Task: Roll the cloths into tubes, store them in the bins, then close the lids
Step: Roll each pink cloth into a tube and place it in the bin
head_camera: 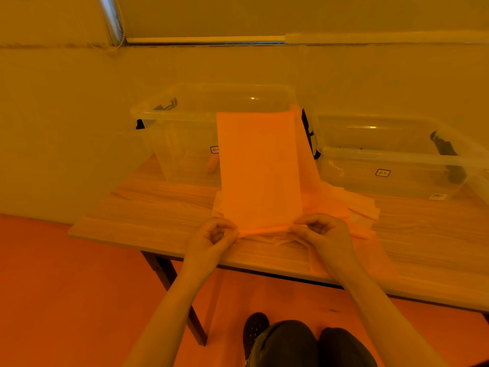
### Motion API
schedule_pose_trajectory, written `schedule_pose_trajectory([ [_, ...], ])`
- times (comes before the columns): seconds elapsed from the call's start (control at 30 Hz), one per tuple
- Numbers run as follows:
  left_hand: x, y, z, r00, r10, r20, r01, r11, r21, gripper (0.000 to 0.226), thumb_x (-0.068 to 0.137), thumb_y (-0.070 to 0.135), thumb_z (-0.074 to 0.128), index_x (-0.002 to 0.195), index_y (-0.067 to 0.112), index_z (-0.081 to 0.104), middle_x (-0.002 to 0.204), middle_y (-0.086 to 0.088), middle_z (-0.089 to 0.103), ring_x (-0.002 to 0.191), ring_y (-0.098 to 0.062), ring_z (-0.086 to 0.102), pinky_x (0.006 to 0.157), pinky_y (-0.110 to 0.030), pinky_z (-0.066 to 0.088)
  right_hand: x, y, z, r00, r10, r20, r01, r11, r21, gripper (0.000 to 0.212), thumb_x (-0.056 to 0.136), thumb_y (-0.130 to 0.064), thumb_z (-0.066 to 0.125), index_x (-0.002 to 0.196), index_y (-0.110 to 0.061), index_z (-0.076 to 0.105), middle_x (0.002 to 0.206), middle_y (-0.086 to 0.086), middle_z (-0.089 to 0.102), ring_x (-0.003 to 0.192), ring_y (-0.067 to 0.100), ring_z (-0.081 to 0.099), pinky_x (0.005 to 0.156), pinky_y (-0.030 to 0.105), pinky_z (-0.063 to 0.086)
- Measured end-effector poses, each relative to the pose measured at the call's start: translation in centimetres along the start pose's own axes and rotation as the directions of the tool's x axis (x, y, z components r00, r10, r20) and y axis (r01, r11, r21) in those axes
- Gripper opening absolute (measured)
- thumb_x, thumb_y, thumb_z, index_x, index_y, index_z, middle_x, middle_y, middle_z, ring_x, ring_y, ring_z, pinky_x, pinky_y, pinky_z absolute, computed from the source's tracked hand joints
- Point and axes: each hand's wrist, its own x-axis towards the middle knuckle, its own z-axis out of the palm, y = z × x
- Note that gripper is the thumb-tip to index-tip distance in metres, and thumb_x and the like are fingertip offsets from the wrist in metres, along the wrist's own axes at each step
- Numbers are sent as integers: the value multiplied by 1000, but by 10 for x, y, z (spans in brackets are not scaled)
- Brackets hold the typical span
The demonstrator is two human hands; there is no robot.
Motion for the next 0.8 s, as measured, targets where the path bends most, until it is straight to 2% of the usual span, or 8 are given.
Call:
schedule_pose_trajectory([
  [0.07,0,0,-1,999,32,30,-32,999,-5,13,87,10,66,88,23,67,89,-7,68,78,-17,67,67,-24,53,0,2,0,1000,-3,7,3,1000,9,8,76,-2,76,81,-7,72,78,3,73,73,13,69,65,21,55],
  [0.13,1,-1,-2,998,35,60,-37,999,39,18,88,11,64,86,29,69,85,-4,69,77,-19,65,70,-30,53,1,3,0,1000,3,15,-3,1000,21,12,76,-2,76,79,-13,72,79,3,73,75,15,68,67,23,56],
  [0.3,1,-1,-4,995,-25,92,19,998,62,25,92,9,59,89,31,71,75,9,69,65,-4,60,66,-27,49,2,5,-1,998,20,59,-20,1000,-8,13,79,-4,73,84,-16,75,86,2,75,81,17,70,71,23,56],
  [0.37,1,1,-4,995,-49,91,47,998,32,25,92,9,59,91,31,72,82,6,71,71,-5,62,69,-29,50,2,3,-1,998,35,60,-34,999,-10,12,78,-5,74,84,-16,75,85,2,75,80,15,70,69,21,55],
  [0.5,0,2,-6,990,-79,118,78,997,6,21,87,13,66,95,31,73,104,4,70,99,-13,64,87,-34,53,0,1,-1,997,36,72,-34,999,-18,13,73,-7,78,84,-11,74,84,3,75,79,16,70,68,22,56],
  [0.67,-1,4,-5,992,-58,114,58,998,7,11,78,33,69,86,36,75,90,2,71,91,-19,65,81,-35,52,2,4,-1,997,18,69,-17,1000,-25,8,75,-7,77,81,-9,72,81,6,74,78,18,70,69,25,56],
  [0.8,1,2,-3,991,-87,97,86,996,15,10,85,21,68,83,28,76,87,7,72,86,-9,64,79,-27,48,4,6,-1,997,17,76,-17,1000,-1,13,76,-3,76,81,-14,71,81,2,72,78,15,68,68,22,53],
])
